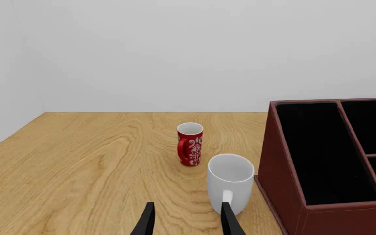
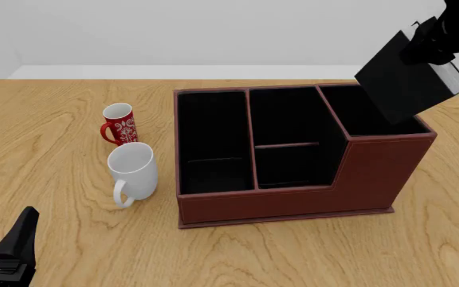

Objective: Pick up the book and place it in the right compartment of the caddy.

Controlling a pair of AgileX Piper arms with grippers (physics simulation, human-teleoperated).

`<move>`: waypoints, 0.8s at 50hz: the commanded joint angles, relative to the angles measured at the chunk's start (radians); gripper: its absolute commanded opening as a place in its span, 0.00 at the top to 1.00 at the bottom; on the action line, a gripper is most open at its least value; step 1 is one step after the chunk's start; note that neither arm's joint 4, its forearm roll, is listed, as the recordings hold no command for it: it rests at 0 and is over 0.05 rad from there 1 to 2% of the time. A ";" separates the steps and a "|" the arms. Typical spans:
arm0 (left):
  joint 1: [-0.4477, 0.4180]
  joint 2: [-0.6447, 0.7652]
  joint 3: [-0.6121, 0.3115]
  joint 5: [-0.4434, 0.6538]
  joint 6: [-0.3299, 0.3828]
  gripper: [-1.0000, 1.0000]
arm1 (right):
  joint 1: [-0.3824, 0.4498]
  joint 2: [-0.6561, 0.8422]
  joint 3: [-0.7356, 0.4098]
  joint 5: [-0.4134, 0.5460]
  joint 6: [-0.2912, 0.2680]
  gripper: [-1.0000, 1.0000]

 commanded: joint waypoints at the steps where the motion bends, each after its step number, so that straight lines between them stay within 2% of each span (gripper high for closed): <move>1: 0.000 0.000 0.000 0.000 0.000 0.00 | -0.022 0.022 -0.014 0.000 0.022 1.00; 40: 0.000 0.000 0.000 0.000 0.000 0.00 | 0.009 0.085 -0.039 0.000 0.066 1.00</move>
